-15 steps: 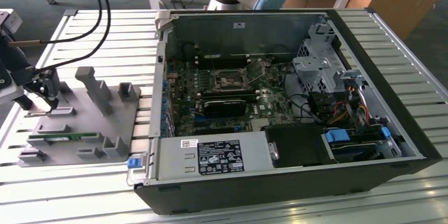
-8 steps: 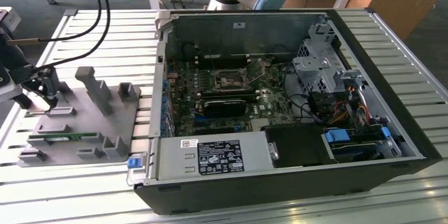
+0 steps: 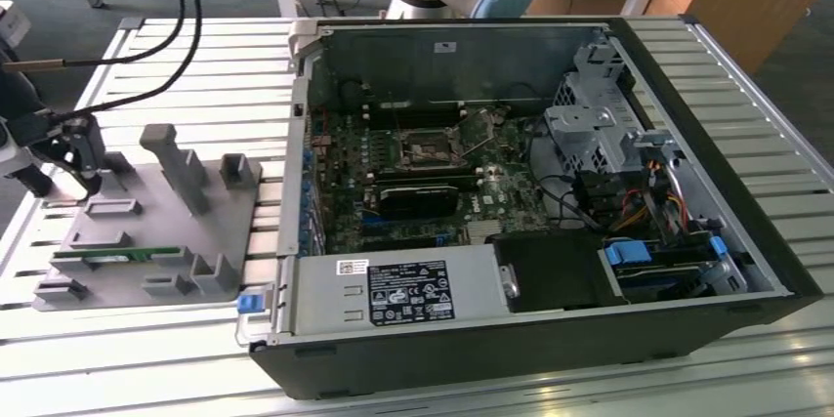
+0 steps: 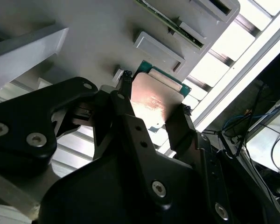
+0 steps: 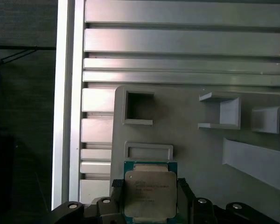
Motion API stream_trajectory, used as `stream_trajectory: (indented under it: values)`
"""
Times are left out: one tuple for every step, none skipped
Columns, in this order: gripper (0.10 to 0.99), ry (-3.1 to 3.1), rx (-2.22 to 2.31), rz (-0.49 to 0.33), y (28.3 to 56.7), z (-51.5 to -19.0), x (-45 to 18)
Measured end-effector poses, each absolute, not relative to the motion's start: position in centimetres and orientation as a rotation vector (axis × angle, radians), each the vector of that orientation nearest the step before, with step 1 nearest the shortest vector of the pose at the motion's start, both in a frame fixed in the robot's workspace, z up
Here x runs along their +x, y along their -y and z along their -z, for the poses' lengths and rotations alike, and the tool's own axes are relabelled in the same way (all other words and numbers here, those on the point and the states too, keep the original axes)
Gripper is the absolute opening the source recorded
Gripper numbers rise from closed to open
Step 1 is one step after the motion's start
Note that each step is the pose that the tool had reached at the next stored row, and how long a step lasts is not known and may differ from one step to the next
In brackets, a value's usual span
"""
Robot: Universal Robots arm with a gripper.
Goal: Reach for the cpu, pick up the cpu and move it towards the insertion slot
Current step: 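Pick up the cpu and move it towards the insertion slot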
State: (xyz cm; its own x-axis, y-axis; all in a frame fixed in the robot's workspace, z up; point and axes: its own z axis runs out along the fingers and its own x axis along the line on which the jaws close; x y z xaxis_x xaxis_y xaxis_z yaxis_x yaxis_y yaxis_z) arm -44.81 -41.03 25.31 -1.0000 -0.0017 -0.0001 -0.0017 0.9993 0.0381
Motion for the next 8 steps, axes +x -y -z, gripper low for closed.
stream_trajectory:
  values:
    - [0.541,-3.141,-0.003,-0.060,41.0,-25.5,-44.8]
    - [0.541,-3.141,-0.003,-0.060,41.0,-25.8,-44.8]
    - [0.541,-3.141,-0.003,-0.060,41.0,-26.0,-44.8]
    - [0.541,-3.141,-0.003,-0.060,41.0,-26.2,-44.8]
    - [0.541,-3.141,-0.003,-0.060,41.0,-26.4,-44.8]
    - [0.541,-3.141,-0.003,-0.060,41.0,-26.6,-44.8]
    - [0.541,-3.141,-0.003,-0.060,41.0,-26.8,-44.8]
    - [0.541,-3.141,-0.003,-0.060,41.0,-26.9,-44.8]
